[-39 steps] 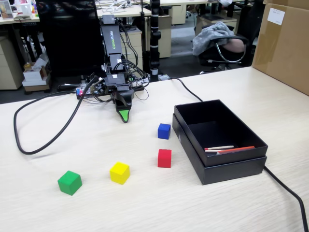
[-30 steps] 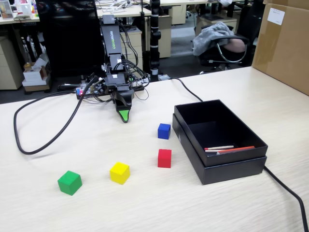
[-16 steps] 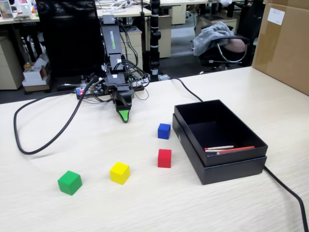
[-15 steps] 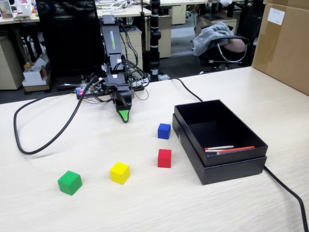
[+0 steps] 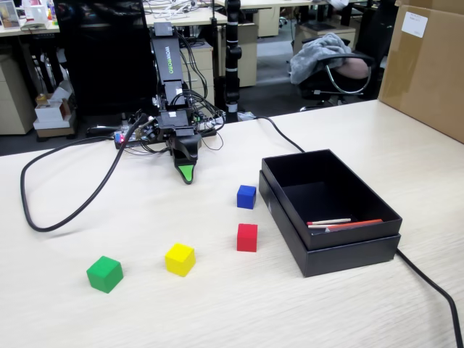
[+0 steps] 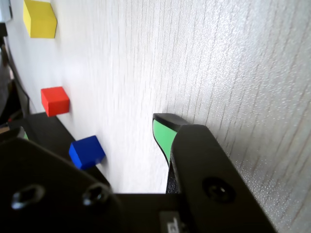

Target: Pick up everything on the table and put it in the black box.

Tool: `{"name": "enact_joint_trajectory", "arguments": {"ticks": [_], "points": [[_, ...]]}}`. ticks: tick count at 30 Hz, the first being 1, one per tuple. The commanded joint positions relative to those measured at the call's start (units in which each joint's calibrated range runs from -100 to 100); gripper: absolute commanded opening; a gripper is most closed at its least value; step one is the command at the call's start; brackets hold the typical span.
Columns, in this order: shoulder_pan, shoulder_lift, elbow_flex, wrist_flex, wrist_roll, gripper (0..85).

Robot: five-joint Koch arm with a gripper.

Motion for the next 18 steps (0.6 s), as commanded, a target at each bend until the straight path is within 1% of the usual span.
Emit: {"name": "enact_joint_trajectory", "arguments": {"ticks": [1, 18], "points": [[0.0, 1.1, -0.6, -0.7, -0.5, 50.0], [0.0, 0.8, -0.6, -0.7, -0.4, 49.7]]}}
